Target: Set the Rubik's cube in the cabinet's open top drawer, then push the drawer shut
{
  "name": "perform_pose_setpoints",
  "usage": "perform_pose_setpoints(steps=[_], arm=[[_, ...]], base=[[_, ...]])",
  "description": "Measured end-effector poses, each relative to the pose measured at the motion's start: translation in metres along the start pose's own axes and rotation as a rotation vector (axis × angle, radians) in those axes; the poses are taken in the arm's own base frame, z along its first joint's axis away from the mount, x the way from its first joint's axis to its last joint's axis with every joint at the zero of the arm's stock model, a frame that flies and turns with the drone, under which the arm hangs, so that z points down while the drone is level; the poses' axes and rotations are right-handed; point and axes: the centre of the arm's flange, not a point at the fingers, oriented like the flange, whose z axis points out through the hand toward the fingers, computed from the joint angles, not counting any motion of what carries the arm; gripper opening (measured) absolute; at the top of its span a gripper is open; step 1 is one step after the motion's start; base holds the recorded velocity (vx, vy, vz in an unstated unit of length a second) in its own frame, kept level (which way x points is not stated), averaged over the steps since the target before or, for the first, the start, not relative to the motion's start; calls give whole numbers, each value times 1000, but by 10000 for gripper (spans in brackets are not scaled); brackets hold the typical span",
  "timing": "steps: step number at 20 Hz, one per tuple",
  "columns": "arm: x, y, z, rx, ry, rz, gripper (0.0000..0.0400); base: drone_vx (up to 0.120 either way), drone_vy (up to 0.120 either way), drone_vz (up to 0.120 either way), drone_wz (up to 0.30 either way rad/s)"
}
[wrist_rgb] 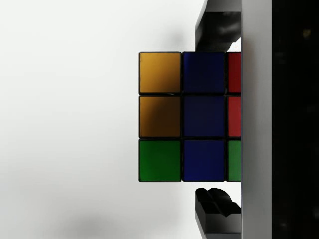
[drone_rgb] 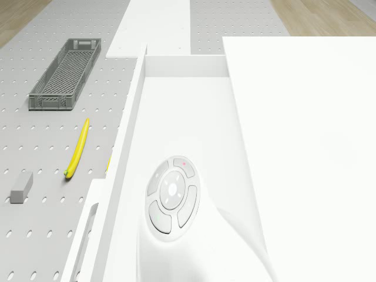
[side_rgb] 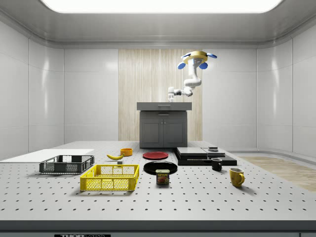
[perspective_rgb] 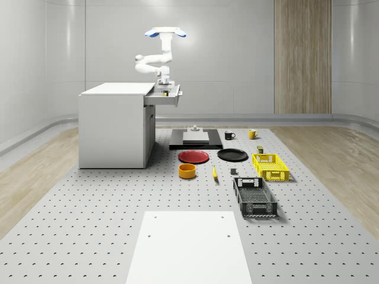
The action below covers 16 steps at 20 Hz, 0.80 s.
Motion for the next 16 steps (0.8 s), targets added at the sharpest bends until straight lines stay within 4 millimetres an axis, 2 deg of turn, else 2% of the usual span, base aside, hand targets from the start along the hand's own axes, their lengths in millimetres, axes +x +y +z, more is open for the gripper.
perform_pose_setpoints(steps=[5, 7, 12, 14, 16], arm=[[0, 0, -23, 0, 0, 0, 399], [0, 0, -33, 0, 0, 0, 399], [0, 0, -50, 0, 0, 0, 400], [0, 0, -54, 0, 0, 0, 400], [0, 0, -57, 0, 0, 0, 400]], base=[[0, 0, 0, 0], [0, 0, 120, 0], [-112, 120, 120, 0], [0, 120, 100, 0], [0, 120, 0, 0]])
